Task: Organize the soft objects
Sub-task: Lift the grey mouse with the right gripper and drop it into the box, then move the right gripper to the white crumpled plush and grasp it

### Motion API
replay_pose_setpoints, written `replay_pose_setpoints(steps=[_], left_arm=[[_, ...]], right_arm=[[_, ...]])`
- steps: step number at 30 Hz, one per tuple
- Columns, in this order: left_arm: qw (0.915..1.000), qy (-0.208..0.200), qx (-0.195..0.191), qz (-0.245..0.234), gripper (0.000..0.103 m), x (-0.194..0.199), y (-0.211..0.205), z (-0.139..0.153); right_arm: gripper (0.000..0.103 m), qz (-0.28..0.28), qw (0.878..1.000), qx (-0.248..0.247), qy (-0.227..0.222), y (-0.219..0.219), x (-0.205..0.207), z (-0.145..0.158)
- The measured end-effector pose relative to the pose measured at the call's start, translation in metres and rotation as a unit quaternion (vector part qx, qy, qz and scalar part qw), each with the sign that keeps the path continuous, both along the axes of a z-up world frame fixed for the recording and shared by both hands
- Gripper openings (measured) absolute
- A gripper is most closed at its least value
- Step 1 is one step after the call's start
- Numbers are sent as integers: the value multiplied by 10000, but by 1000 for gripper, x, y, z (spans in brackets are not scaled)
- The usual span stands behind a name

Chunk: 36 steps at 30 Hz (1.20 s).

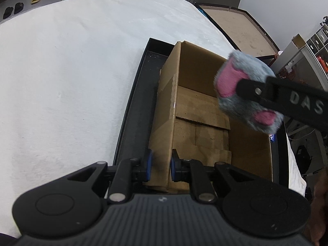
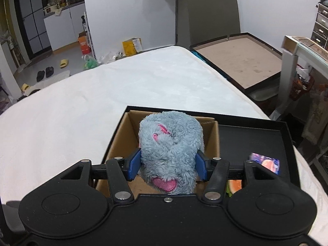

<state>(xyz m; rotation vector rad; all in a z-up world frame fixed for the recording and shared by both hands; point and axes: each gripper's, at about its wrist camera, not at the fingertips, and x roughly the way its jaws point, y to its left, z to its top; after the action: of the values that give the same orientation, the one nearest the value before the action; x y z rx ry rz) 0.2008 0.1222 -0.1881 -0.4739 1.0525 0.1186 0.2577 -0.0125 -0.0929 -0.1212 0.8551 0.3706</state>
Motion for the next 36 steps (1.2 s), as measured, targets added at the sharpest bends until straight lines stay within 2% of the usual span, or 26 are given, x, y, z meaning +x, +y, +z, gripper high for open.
replay_pose_setpoints(steps=[5, 7, 9, 21, 24, 26, 28, 36], left_arm=[[10000, 8, -33, 15, 15, 1, 1, 0], [10000, 9, -57, 39, 15, 1, 2, 0], [10000, 12, -45, 38, 15, 1, 2, 0], [9998, 52, 209, 16, 17, 2, -10, 4], [9994, 113, 324, 26, 25, 2, -11, 5], [9989, 117, 449, 51, 35, 1, -13, 7], [9986, 82, 523, 64, 41, 0, -14, 10], [9975, 34, 704, 5, 55, -1, -23, 20]], right_arm=[[55, 38, 9998, 201, -40, 4, 5, -2], [68, 5, 9995, 313, -67, 4, 5, -3], [73, -61, 9993, 357, -15, 2, 6, -5], [75, -202, 9984, 523, -20, -37, -12, 4], [77, -307, 9979, 570, -24, -51, -15, 8], [79, -390, 9974, 611, -20, -61, -16, 9], [80, -469, 9969, 639, -18, -72, -18, 10], [80, -793, 9940, 714, 245, -113, -17, 3]])
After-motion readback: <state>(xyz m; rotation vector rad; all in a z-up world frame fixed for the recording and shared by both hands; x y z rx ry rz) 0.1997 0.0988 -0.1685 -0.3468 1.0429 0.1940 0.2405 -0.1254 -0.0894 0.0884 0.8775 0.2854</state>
